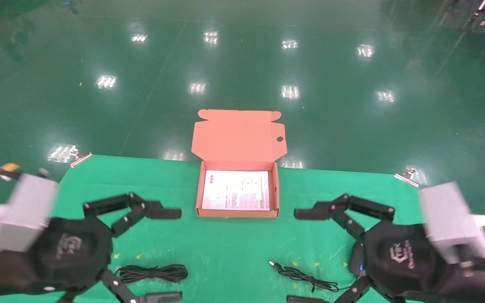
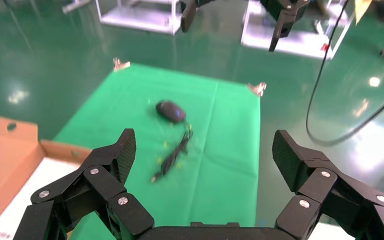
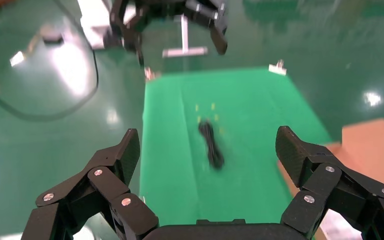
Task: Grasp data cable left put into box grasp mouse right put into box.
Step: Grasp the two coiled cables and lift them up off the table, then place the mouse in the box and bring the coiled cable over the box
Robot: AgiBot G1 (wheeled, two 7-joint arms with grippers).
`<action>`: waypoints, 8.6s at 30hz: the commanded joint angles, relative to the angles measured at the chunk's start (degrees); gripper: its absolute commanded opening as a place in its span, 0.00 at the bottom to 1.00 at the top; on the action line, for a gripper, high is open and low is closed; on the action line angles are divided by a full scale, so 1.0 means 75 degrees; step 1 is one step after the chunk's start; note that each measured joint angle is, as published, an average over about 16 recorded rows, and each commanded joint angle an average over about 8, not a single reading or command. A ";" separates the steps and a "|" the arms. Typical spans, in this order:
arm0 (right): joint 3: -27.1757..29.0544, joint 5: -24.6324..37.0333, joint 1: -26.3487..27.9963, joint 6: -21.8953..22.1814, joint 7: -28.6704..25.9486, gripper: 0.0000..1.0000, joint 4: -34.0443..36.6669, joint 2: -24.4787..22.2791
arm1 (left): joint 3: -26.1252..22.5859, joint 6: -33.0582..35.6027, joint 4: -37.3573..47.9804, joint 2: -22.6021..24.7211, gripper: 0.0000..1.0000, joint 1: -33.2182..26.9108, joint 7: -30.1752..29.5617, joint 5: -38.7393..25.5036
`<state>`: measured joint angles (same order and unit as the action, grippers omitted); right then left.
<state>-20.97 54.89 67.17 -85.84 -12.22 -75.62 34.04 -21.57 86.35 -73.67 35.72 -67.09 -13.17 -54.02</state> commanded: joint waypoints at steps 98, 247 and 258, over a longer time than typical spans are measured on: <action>-0.4479 0.9292 0.1029 0.2969 -0.0598 0.00 0.1917 0.3548 | -0.3214 -0.2769 0.4834 0.3667 0.00 -0.1665 0.0239 -0.8096; -0.6005 0.4488 0.3289 0.6597 -0.0462 0.00 0.6041 0.5908 | -0.2529 -0.4341 0.1025 0.2824 0.00 -0.2642 -0.1988 -1.1530; -0.6564 0.4160 0.3388 0.6579 -0.0599 1.00 0.6296 0.5926 | -0.2528 -0.4340 0.1025 0.2822 0.00 -0.2639 -0.1988 -1.1534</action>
<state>-69.69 86.33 92.44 -36.41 -16.62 -28.68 78.39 -40.53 53.80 -65.98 56.89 -86.88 -28.09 -140.52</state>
